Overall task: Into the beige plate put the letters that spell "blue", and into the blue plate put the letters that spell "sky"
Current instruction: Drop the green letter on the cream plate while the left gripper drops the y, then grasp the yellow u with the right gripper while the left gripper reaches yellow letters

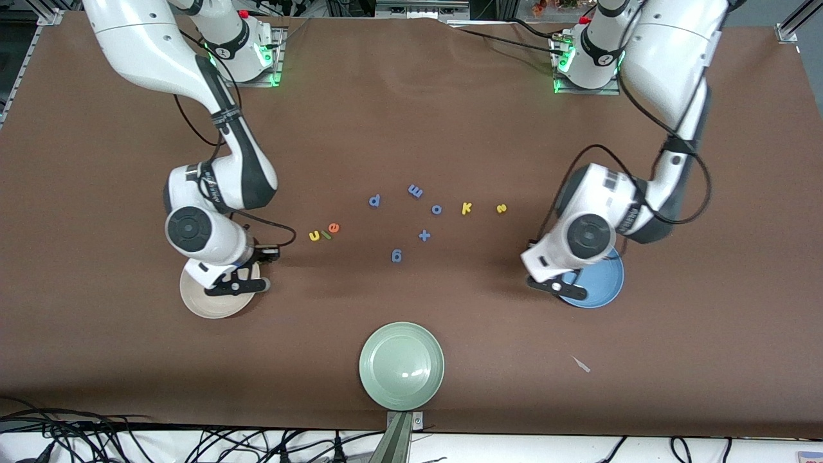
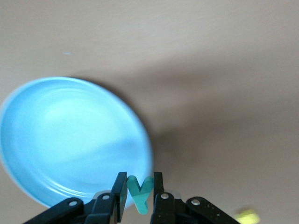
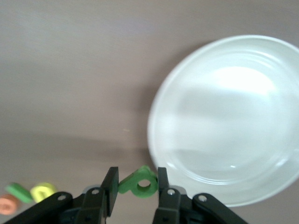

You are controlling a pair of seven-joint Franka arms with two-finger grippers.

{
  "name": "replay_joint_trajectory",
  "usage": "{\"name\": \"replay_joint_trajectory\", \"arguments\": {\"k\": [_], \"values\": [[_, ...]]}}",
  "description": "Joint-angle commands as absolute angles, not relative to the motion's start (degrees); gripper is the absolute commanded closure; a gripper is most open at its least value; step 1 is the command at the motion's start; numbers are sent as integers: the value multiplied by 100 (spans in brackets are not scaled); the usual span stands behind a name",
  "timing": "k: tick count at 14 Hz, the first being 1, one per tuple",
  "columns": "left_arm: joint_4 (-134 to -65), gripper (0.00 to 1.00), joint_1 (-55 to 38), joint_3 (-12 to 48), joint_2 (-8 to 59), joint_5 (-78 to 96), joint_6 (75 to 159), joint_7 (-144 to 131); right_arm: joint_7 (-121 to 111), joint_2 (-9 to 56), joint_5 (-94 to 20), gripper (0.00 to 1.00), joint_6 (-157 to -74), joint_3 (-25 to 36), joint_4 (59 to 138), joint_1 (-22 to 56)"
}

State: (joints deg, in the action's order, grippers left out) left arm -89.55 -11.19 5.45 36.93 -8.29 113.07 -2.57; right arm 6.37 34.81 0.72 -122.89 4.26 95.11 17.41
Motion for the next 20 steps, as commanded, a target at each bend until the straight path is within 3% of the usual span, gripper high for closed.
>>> {"name": "replay_joint_trajectory", "arguments": {"k": [1, 2, 4, 6, 7, 8, 11, 15, 20], "values": [[-9132, 44, -818, 633, 3656, -949, 11338, 351, 343, 3305, 149, 70, -12357, 589, 9914, 1784], [-9132, 0, -765, 633, 3665, -949, 11338, 352, 343, 3305, 149, 69, -12384, 589, 9923, 1775], [-9132, 0, -773, 642, 3665, -923, 11329, 334, 334, 3322, 158, 66, -12393, 624, 9923, 1775], [-9132, 0, -843, 676, 3621, -870, 11277, 229, 412, 3331, 167, 38, -12393, 633, 9923, 1784], [-9132, 0, -852, 755, 3578, -853, 11242, 168, 457, 3340, 167, 28, -12393, 633, 9914, 1784], [-9158, 0, -844, 930, 3542, -853, 11137, 2, 483, 3349, 167, 25, -12393, 633, 9905, 1784], [-9491, 0, -835, 1501, 3446, -765, 11144, -1226, 780, 3366, 88, 25, -12393, 598, 9862, 1802], [-10062, 0, -852, 2152, 3112, -782, 11320, -2125, 2949, 3585, 62, 25, -12506, 431, 9800, 2222], [-11564, 0, -817, 2285, 2734, -843, 12916, -2635, 4700, 3788, -167, 25, -12770, 150, 9809, 2469]]}}
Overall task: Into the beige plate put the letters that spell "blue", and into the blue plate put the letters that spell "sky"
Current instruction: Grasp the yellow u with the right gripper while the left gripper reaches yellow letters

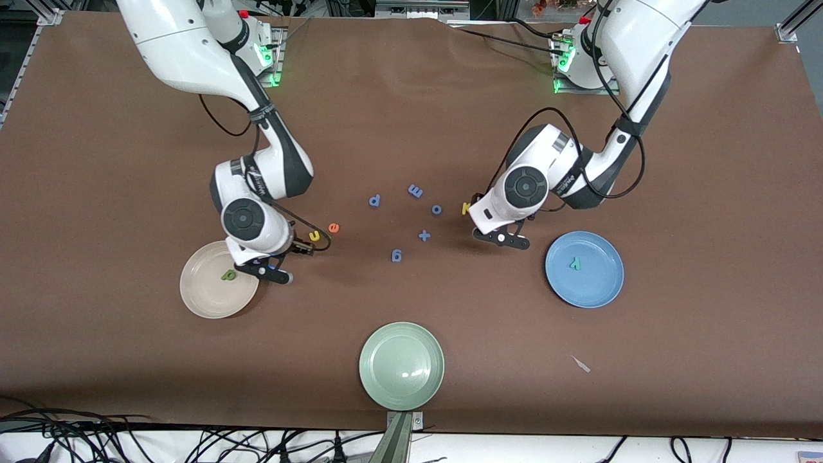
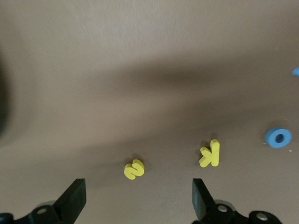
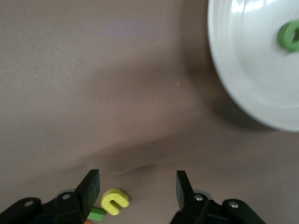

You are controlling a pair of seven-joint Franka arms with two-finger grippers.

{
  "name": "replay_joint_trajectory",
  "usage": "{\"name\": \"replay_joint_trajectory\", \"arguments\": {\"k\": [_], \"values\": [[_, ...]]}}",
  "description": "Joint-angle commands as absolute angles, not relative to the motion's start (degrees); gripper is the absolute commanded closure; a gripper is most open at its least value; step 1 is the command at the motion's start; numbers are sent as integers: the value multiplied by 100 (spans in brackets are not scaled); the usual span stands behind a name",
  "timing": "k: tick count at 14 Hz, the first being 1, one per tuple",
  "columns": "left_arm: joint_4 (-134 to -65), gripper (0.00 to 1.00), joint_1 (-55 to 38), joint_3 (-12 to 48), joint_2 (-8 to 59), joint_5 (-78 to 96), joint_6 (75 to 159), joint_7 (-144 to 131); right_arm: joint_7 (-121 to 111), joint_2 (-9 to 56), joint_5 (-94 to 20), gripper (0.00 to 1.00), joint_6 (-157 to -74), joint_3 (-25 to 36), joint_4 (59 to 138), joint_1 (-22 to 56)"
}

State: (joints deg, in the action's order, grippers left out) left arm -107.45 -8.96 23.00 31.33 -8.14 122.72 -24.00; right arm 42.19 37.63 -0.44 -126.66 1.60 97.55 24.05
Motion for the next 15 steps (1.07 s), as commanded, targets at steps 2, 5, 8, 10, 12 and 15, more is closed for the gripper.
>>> {"name": "replay_joint_trajectory", "arguments": {"k": [2, 5, 8, 10, 12, 15], "values": [[-12031, 0, -826, 2285, 2725, -1097, 13647, -3223, 5000, 3797, -176, 25, -12788, 132, 9870, 2513], [-12076, 0, -791, 2285, 2733, -1283, 13667, -3628, 5368, 3911, -185, 25, -12945, 9, 9914, 2540], [-12102, 9, -774, 2294, 2769, -1301, 13702, -3972, 5493, 3911, -176, 27, -13052, -35, 10063, 2584], [-12173, 20, -773, 2285, 2786, -1301, 13815, -4156, 5484, 3902, -167, 35, -13052, -44, 10090, 2584], [-12182, 27, -773, 2285, 2856, -1301, 13957, -4184, 5423, 3885, -158, 46, -13008, -35, 10090, 2575], [-12182, 36, -773, 2276, 2883, -1301, 13975, -4263, 5292, 3806, -141, 56, -12938, -35, 10090, 2575]]}}
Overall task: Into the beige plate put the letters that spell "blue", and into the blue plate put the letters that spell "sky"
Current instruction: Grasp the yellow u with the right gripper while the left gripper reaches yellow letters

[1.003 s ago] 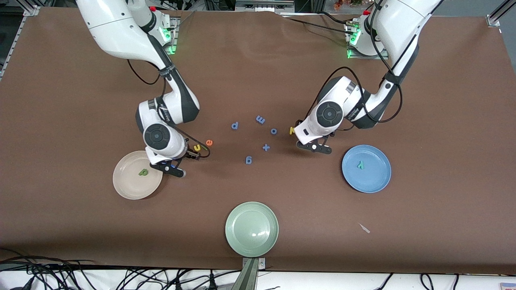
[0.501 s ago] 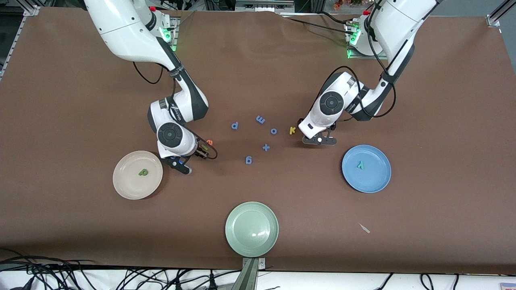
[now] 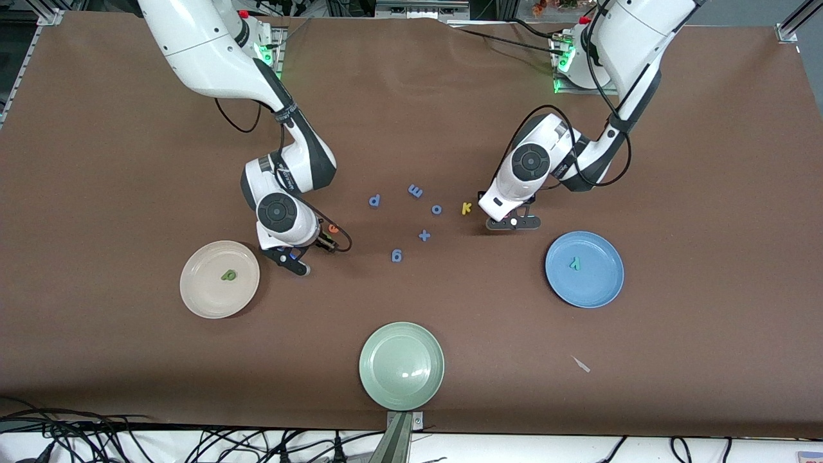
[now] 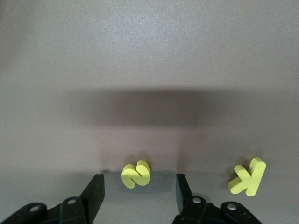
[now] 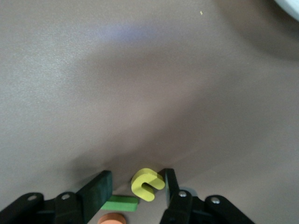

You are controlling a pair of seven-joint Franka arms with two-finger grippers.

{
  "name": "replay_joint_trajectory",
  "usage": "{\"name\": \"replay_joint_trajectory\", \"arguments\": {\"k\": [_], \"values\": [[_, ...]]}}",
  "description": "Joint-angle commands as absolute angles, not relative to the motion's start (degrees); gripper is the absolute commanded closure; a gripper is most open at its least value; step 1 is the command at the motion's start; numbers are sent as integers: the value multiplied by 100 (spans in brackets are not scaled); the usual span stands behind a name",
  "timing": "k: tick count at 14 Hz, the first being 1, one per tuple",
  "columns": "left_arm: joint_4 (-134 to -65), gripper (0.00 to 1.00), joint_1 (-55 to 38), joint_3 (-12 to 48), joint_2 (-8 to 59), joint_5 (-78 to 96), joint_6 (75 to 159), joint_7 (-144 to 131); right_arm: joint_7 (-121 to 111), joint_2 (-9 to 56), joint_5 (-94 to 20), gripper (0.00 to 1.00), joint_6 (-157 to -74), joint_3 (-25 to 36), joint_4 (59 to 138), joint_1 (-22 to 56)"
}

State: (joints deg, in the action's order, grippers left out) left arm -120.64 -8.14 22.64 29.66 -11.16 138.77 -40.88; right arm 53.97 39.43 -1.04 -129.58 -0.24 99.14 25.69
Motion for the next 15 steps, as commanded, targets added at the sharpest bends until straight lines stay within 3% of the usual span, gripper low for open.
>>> {"name": "replay_joint_trajectory", "arguments": {"k": [1, 4, 8, 15], "values": [[-12182, 42, -773, 2268, 2900, -1301, 13975, -4263, 5204, 3788, -149, 60, -12859, -18, 10081, 2566], [-12173, 65, -773, 2259, 2918, -1318, 13983, -4367, 5080, 3735, -149, 69, -12797, 0, 10081, 2566], [-12164, 82, -774, 2250, 2918, -1572, 13983, -4517, 4529, 3569, -158, 70, -12587, 105, 9993, 2470], [-12076, 83, -668, 2250, 2585, -1573, 13598, -4421, 2192, 3480, -79, 69, -11874, 605, 9431, 1978]]}}
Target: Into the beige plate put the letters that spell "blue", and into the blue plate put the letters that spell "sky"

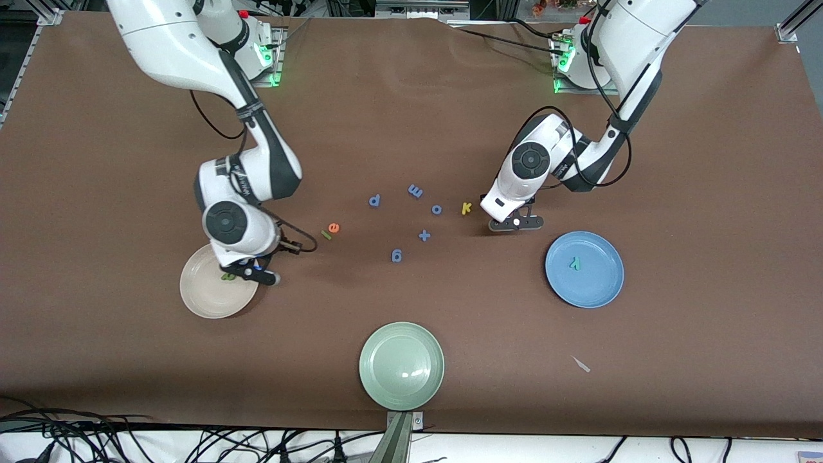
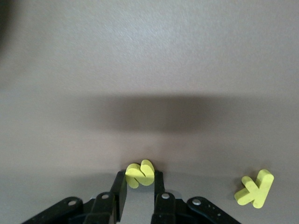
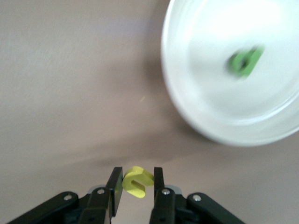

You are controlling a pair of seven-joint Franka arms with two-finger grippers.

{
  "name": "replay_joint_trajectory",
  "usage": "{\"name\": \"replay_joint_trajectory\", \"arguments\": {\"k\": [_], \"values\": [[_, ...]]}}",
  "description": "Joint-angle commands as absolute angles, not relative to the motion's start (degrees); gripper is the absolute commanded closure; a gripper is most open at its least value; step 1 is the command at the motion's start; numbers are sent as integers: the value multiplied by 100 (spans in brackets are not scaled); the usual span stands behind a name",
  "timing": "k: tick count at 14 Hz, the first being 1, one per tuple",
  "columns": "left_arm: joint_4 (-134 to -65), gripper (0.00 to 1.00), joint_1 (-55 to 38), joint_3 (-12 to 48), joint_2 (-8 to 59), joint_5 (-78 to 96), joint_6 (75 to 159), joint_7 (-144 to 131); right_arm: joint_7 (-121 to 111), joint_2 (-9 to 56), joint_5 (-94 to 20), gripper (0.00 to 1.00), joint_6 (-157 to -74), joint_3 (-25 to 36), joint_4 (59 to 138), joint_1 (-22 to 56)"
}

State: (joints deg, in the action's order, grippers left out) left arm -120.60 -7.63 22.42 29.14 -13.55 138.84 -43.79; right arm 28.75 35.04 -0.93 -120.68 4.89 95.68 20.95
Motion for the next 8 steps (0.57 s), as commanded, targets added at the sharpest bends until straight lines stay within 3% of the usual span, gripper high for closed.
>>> {"name": "replay_joint_trajectory", "arguments": {"k": [1, 8], "values": [[-12024, 83, -581, 2250, 2506, -1582, 13527, -4316, 1893, 3480, -88, 69, -11874, 685, 9422, 1943], [-11259, 82, 438, 2259, 2355, -1573, 12428, -1701, 1758, 3507, -70, 62, -11883, 809, 9466, 1942]]}}
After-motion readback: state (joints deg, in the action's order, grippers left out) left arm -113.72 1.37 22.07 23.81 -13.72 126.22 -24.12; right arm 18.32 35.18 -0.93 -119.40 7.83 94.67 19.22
